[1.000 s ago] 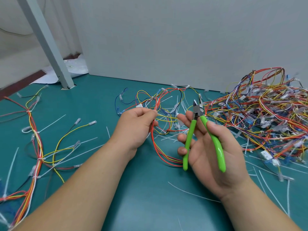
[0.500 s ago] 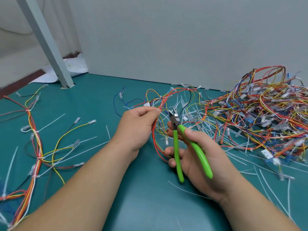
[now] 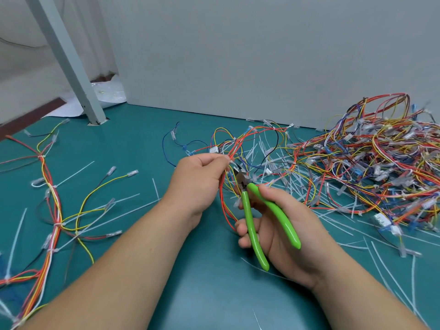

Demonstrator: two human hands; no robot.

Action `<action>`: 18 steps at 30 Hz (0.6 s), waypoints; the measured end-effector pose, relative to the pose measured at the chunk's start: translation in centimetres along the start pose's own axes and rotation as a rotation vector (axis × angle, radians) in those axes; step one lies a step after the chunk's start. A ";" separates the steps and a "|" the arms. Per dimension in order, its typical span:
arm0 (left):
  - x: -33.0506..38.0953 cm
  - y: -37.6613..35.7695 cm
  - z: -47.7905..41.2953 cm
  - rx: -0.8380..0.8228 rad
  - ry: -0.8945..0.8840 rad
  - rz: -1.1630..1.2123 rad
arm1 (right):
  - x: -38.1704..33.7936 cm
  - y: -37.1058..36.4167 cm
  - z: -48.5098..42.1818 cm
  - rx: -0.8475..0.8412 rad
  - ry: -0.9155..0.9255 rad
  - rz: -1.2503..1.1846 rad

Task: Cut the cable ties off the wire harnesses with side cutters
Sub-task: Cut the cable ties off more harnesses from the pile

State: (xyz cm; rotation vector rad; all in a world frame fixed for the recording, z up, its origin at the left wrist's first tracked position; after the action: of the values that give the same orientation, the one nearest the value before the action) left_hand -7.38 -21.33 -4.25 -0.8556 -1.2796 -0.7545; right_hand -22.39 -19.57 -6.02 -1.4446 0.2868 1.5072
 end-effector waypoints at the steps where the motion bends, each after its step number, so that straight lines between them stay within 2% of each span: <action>1: 0.0 0.0 0.0 -0.001 0.002 0.000 | -0.1 -0.1 0.0 -0.009 0.004 -0.011; 11: 0.0 -0.3 0.2 -0.055 0.016 -0.061 | -0.6 -0.3 0.2 -0.008 0.022 -0.030; 18: 0.2 -0.6 0.5 -0.087 0.030 -0.053 | -1.2 0.3 -0.1 0.065 0.170 0.212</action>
State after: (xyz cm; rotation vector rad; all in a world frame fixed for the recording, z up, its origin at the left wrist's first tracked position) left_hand -8.12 -21.16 -3.97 -0.8796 -1.2541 -0.8675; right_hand -22.80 -20.31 -5.12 -1.5301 0.6031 1.5284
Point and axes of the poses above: each hand's wrist, its own z-axis away from the middle knuckle, its own y-axis out of the back of the hand, x = y × z, the point moved 8 cm from there along -z, towards the middle knuckle, and after that the axes turned 6 degrees about z, right-handed, at the moved point
